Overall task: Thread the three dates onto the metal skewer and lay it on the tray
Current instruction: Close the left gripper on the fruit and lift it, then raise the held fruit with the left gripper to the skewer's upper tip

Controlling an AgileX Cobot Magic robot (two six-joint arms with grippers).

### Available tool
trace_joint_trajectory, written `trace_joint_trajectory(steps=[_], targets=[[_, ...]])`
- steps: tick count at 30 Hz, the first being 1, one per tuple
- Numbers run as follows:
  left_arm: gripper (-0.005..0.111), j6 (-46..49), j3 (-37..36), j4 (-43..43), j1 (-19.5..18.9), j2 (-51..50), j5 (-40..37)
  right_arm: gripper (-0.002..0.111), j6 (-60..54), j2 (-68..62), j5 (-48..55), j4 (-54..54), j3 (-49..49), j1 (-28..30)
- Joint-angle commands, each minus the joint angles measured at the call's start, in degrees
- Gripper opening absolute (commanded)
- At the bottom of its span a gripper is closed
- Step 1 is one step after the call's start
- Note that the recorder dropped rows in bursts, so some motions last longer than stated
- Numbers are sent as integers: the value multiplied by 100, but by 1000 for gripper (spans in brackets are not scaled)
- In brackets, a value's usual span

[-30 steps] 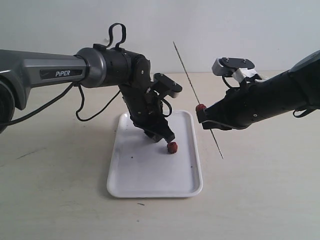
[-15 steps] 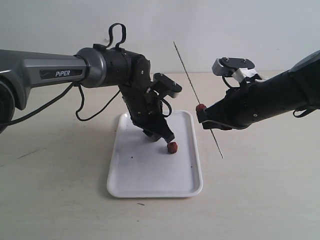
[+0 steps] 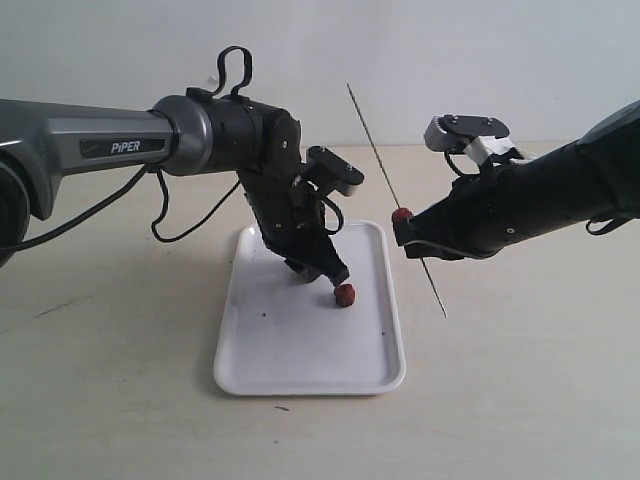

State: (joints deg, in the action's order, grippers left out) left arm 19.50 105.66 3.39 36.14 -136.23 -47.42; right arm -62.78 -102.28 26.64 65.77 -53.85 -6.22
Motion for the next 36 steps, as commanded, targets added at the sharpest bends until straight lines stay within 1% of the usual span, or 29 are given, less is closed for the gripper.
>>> trace_joint_trajectory(steps=[1,8,18,21,23,25,26,27,31,33,36], targets=[[29,-47,2,-36,8,-43,-66,0,7,36,-30,-10,-38,23],[29,-195,2,-36,8,-43,-247,0,7,36,-30,-10,-38,23],[29,-689,2,94,-30,263,-324,0,7,36,-30,13,-38,23],[29,-849,2,461,-134,377,-301,0,7,36,-30,13,-38,23],[29,-863,2,1146,-321,472,-257,0,7,36,-19,-1,-38,23],[29,-646,2,2161,-612,554,-197,0,20,36,6,-30,-38,23],[29,-390,2,2903,-813,578,-197,0,32,36,50,-45,-38,23],[29,44,2,3994,-1099,578,-309,0,32,36,123,-45,-38,23],[29,1055,-128,6268,-1650,578,-613,0,32,36,207,-45,-38,23],[29,1330,-182,6901,-1848,578,-771,0,32,36,204,-45,-26,23],[29,1357,-182,7314,-2032,578,-810,0,203,36,316,-284,-26,23]])
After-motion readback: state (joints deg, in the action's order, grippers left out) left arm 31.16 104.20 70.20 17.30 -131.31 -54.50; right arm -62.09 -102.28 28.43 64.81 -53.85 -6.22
